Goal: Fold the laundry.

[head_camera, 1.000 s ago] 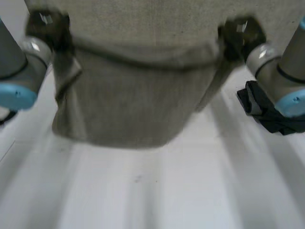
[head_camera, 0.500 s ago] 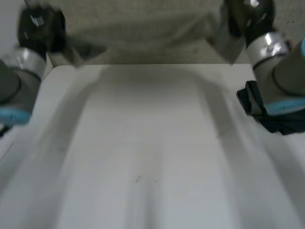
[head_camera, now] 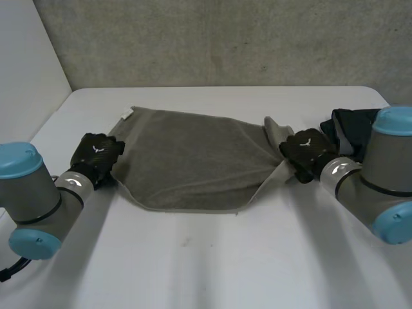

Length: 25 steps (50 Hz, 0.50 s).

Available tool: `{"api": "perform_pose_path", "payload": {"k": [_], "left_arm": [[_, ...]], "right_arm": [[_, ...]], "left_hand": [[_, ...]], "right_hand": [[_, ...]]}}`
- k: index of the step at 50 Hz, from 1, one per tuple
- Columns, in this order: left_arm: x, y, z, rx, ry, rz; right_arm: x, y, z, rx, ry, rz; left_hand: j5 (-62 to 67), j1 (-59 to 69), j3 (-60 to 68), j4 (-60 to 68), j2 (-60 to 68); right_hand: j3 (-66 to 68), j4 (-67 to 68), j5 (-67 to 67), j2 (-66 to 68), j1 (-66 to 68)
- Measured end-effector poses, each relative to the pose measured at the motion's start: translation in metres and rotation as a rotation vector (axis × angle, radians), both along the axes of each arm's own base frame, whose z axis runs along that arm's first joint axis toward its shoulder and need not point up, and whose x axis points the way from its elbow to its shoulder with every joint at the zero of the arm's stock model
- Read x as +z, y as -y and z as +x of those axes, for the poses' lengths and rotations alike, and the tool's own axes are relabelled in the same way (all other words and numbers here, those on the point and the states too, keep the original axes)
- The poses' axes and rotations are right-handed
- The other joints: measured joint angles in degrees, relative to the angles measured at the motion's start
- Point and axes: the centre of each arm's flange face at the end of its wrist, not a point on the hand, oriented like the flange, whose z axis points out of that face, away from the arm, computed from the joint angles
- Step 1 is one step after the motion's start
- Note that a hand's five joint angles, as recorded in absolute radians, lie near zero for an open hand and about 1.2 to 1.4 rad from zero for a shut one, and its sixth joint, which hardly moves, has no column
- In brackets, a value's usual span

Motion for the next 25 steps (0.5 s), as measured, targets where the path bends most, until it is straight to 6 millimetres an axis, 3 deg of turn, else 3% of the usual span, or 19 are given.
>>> {"api": "perform_pose_path", "payload": {"k": [10,25], "left_arm": [[-0.008,-0.002,0.009,0.030,-0.001,0.036],[-0.013,0.013,0.030,0.113,0.015,0.037]], "right_arm": [[0.003,-0.003,-0.015,-0.073,0.075,0.093],[-0.005,0.003,-0.033,-0.127,0.073,0.140]], "left_hand": [[-0.19,0.00,0.00,-0.19,-0.22],[-0.06,0.03,0.00,-0.11,-0.19]], "right_hand": [[0.00,0.00,0.02,0.00,0.00],[0.00,0.00,0.02,0.00,0.00]]}}
